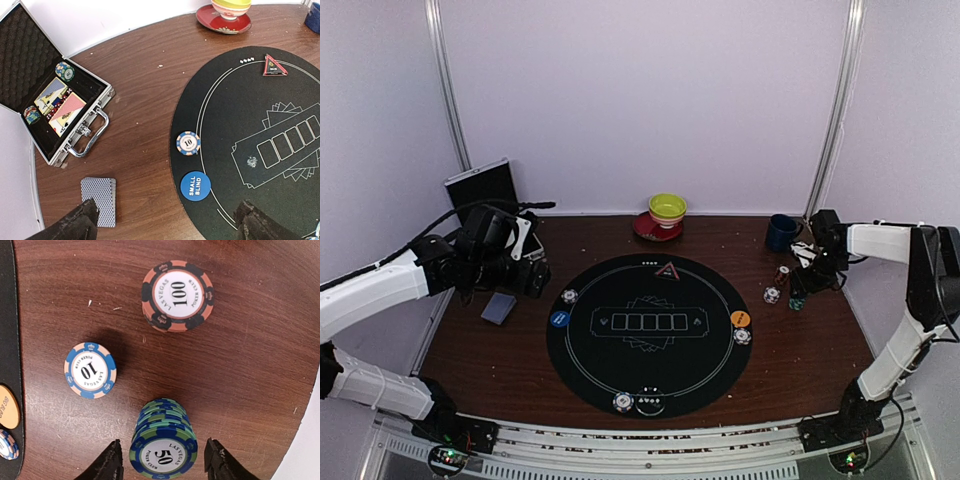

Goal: Distribute texas hold em gaming equipment
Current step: Pick up the pile of poker chips from the pile of poker chips.

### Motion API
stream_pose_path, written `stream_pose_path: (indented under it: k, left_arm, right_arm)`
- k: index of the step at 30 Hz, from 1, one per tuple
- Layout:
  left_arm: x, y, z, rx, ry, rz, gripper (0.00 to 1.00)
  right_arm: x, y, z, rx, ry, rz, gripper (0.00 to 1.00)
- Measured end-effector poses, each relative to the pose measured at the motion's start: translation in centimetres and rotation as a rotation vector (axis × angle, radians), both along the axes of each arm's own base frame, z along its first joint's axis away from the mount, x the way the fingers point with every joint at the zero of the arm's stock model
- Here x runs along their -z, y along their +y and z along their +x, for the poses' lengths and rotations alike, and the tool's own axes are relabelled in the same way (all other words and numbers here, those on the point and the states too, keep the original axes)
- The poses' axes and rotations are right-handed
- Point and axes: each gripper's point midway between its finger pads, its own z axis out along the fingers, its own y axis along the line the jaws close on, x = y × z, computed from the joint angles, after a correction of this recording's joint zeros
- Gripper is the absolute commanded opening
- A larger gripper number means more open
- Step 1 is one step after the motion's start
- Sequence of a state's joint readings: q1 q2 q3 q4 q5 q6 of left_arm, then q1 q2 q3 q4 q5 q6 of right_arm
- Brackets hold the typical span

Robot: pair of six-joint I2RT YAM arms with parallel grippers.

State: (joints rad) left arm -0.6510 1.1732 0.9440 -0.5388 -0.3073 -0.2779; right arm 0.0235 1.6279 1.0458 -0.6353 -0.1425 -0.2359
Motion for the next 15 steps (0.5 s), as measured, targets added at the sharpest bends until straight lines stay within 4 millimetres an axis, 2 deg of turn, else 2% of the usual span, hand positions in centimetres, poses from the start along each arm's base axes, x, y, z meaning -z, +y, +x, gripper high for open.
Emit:
stream_pose_path:
  k: [7, 15]
  left_arm:
    - [0.00, 0.03, 0.01, -0.001, 0.000, 0.001, 0.98]
    - [-0.01, 0.05, 0.02, -0.002, -0.001, 0.002, 0.98]
  right_arm:
    - [0.59, 0.01, -0.30, -0.001, 0.020, 0.000, 0.51]
    - [0.60, 0.02, -0.30, -0.002, 0.021, 0.000, 0.40]
